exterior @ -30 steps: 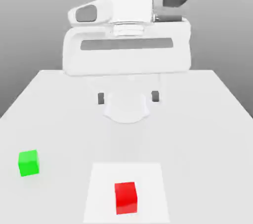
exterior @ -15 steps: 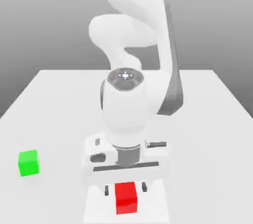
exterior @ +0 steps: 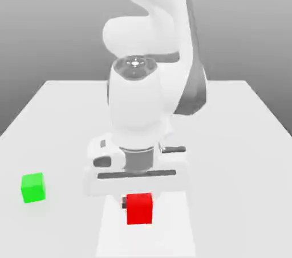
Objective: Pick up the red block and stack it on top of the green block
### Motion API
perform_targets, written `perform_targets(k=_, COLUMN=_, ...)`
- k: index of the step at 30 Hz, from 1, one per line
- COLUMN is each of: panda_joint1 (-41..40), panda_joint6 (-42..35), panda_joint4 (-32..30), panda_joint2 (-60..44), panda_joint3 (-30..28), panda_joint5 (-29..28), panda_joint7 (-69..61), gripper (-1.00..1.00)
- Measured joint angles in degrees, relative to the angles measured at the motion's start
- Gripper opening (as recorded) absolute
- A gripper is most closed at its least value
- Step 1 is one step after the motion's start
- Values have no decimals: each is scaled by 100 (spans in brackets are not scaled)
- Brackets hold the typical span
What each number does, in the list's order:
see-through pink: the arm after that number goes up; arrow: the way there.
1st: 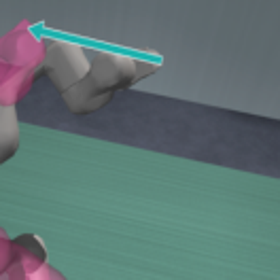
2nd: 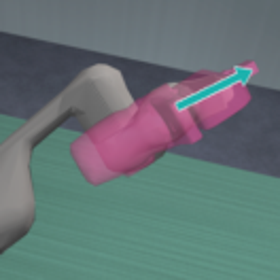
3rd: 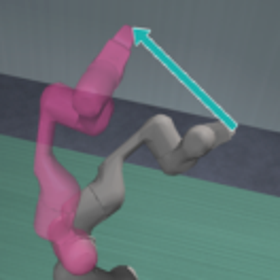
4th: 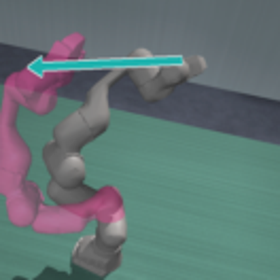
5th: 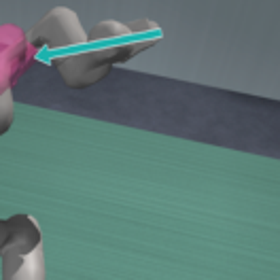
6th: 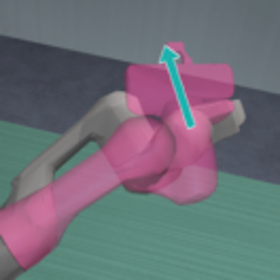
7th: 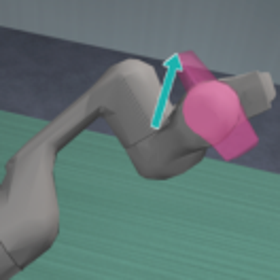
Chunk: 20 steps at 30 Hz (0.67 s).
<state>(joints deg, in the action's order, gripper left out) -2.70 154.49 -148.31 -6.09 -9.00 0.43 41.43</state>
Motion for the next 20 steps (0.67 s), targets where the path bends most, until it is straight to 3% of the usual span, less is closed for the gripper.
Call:
perform_targets(k=8, panda_joint1=-2060, panda_joint6=-277, panda_joint4=-344, panda_joint2=625, panda_joint3=-1031, panda_joint5=-93, panda_joint7=1059, gripper=-100)
perform_targets(k=10, panda_joint1=-2582, panda_joint6=-70, panda_joint4=-357, panda_joint2=422, panda_joint3=-879, panda_joint5=100, panda_joint7=1002, gripper=-100)
perform_targets(k=14, panda_joint1=-2459, panda_joint6=598, panda_joint4=-329, panda_joint2=-308, panda_joint3=-482, panda_joint5=635, panda_joint7=643, gripper=-100)
perform_targets(k=15, panda_joint1=-2494, panda_joint6=709, panda_joint4=-324, panda_joint2=-431, panda_joint3=-426, panda_joint5=722, panda_joint7=582, gripper=100)
perform_targets(k=20, panda_joint1=-2494, panda_joint6=709, panda_joint4=-324, panda_joint2=-431, panda_joint3=-426, panda_joint5=722, panda_joint7=582, gripper=100)
